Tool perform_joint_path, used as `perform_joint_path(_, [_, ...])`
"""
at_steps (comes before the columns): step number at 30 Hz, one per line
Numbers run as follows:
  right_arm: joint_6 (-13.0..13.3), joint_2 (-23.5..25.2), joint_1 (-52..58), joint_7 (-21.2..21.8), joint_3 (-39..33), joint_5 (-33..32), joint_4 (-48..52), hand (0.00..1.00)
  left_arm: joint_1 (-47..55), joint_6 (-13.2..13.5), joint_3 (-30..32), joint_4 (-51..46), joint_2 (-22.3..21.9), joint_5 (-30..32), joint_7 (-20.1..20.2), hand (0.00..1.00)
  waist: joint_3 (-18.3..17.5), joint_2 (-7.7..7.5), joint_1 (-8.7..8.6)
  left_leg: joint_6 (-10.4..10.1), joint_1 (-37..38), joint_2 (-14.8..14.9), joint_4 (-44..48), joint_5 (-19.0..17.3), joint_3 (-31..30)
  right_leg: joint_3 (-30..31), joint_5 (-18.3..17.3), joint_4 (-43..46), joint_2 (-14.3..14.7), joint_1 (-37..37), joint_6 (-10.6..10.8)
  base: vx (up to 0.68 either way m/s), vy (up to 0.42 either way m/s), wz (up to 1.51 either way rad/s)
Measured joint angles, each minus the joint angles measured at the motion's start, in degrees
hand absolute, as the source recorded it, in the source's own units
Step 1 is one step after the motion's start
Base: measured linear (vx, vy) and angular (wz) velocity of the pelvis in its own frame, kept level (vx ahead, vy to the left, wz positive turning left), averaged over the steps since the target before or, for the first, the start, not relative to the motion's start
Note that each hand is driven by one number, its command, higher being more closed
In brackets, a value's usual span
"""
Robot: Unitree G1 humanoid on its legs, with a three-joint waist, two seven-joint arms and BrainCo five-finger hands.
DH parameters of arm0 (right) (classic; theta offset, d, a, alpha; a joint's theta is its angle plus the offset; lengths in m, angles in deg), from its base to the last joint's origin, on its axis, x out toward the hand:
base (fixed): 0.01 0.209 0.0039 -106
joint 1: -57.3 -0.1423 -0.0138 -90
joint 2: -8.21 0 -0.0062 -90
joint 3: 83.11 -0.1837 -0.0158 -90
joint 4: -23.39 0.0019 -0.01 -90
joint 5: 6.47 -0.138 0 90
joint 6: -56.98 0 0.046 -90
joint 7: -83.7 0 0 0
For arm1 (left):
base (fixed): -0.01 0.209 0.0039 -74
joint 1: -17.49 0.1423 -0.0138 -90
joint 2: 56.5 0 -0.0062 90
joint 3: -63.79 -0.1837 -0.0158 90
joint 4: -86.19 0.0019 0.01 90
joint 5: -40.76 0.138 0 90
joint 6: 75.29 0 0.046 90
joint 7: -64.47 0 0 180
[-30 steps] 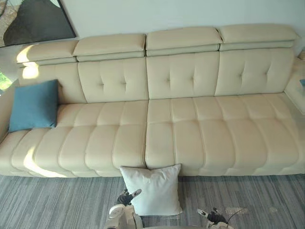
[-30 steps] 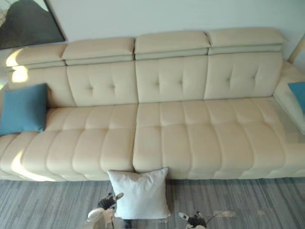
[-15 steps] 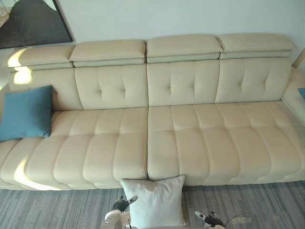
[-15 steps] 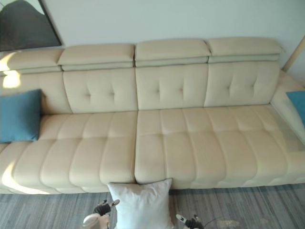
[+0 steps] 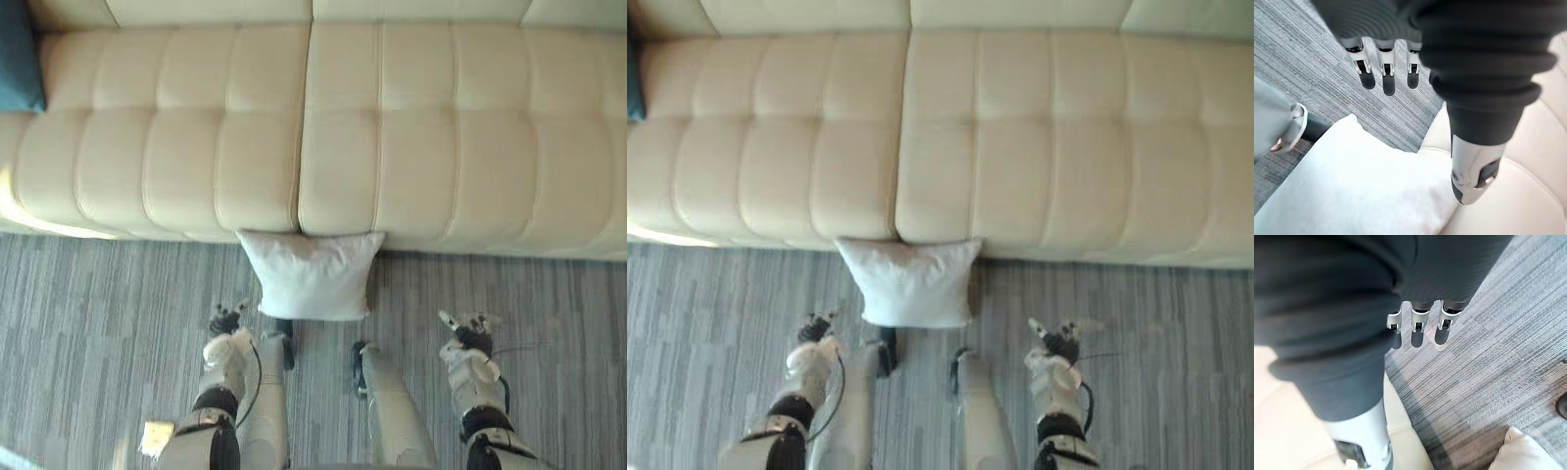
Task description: Pick up cushions and gather them together orderly.
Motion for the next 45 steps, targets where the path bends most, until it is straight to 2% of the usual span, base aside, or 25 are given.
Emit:
perform_joint_path(3, [0.01, -1.43, -5.06, -0.49, -0.70, -1.23, -0.03, 0.00, -4.02, -0.05, 0.27, -0.13, 3.15, -0.72, -0.18, 0.00, 1.00, -0.36, -0.03, -0.03, -9.09, 0.29, 3.44, 0.47, -1.07, -0.54, -0.16, 4.46, 0.19, -9.09, -0.03, -0.17, 0.018, 0.11])
perform_joint_path(5, [0.01, -3.28, -9.88, -0.89, -0.91, -1.41, -0.03, 0.00, -7.96, -0.06, 0.22, -0.21, 5.96, -1.54, -0.61, 0.00, 3.67, -0.38, -0.12, 0.73, -13.92, 0.33, 5.01, 1.88, -1.37, -0.74, 0.51, 6.98, 0.11, -14.10, 0.22, -0.11, 0.027, 0.12])
perform_joint_path(8, [0.05, -5.88, -15.87, -0.88, -0.89, -1.51, -0.02, 0.00, -12.23, -0.06, -1.15, -0.81, 8.80, -2.30, -0.83, 0.00, 4.77, -0.47, -0.17, 1.22, -21.24, -0.05, 7.44, 2.91, -1.83, -0.77, 0.63, 10.58, -0.27, -21.75, 0.53, -0.08, 0.022, 0.14])
perform_joint_path(11, [0.17, -7.61, -22.28, -0.80, -0.78, -1.50, 0.01, 0.00, -17.70, -0.08, -4.25, -1.26, 11.01, -2.18, -0.71, 0.00, 7.57, -0.46, -0.31, 1.23, -25.52, -0.63, 8.50, 3.77, -2.34, -1.13, 0.61, 12.73, -0.83, -26.08, 0.62, -0.06, 0.018, 0.16])
perform_joint_path(14, [0.38, -9.65, -28.93, -0.75, 0.05, -1.52, 0.03, 0.00, -23.61, -0.11, -8.88, -2.95, 12.10, -1.58, -0.61, 0.00, 8.54, -0.48, -0.47, 1.48, -32.11, -1.24, 9.34, 4.80, -2.55, -1.47, 0.66, 15.00, -1.58, -32.98, 0.83, -0.06, 0.013, 0.21])
perform_joint_path(20, [1.09, -10.98, -37.71, -0.84, 8.10, -3.33, 2.32, 0.00, -31.99, -0.02, -18.15, -6.09, 12.68, 1.26, -0.64, 0.00, 10.65, -0.34, -0.65, 1.02, -39.56, -1.76, 10.55, 5.12, -2.74, -1.55, 0.28, 16.81, -2.21, -40.28, 1.27, -0.03, 0.030, 0.11])
perform_joint_path(23, [1.29, -9.81, -41.52, -0.98, 12.80, -3.73, 2.42, 0.00, -34.46, -0.01, -21.87, -8.08, 12.31, 1.28, -1.28, 0.00, 10.87, -0.18, -0.46, 0.95, -41.62, -2.24, 10.57, 5.16, -2.66, -1.50, 0.05, 16.82, -2.78, -42.19, 1.63, 0.00, 0.041, 0.11])
perform_joint_path(27, [2.24, -7.43, -42.78, -2.09, 14.01, -5.76, 3.89, 0.00, -36.04, 0.07, -25.57, -10.23, 12.02, 1.84, -3.46, 0.00, 10.96, -0.03, 0.41, 0.96, -42.88, -2.78, 10.56, 5.15, -2.69, -1.25, -0.42, 16.68, -3.11, -42.95, 2.17, 0.01, 0.030, 0.09])
perform_joint_path(28, [2.38, -7.34, -42.74, -2.30, 14.44, -6.02, 3.98, 1.00, -36.04, 0.07, -25.58, -10.53, 11.84, 2.21, -3.81, 1.00, 10.96, -0.03, 0.41, 0.97, -42.93, -2.86, 10.54, 5.14, -2.68, -1.27, -0.45, 16.63, -3.21, -42.95, 2.22, 0.01, 0.032, 0.03])
perform_joint_path(34, [4.45, -5.87, -40.63, -3.10, 17.32, -8.18, 7.02, 1.00, -35.14, 0.37, -25.97, -14.79, 9.91, 2.11, -8.06, 1.00, 10.96, -0.03, 0.37, 1.06, -42.80, -3.43, 10.43, 5.21, -2.58, -1.12, -0.46, 16.79, -3.72, -42.94, 2.25, -0.01, 0.005, 0.01])
perform_joint_path(39, [4.80, -5.48, -39.28, -3.27, 17.62, -8.87, 7.32, 1.00, -32.57, 0.75, -25.97, -16.91, 9.39, 0.82, -9.00, 1.00, 10.99, -0.07, 0.34, 1.07, -40.99, -3.59, 9.87, 5.40, -2.33, -0.90, -0.45, 16.40, -3.78, -41.42, 2.25, -0.01, 0.002, 0.00])
perform_joint_path(45, [5.13, -2.32, -29.18, -3.31, 20.05, -10.03, 16.16, 1.00, -24.36, 1.89, -25.99, -21.68, 7.08, -0.10, -10.86, 1.00, 10.74, -0.18, -0.27, 1.03, -29.93, -2.91, 7.17, 5.74, -2.55, -1.84, -0.13, 12.81, -3.25, -30.13, 1.96, 0.01, -0.035, -0.09])
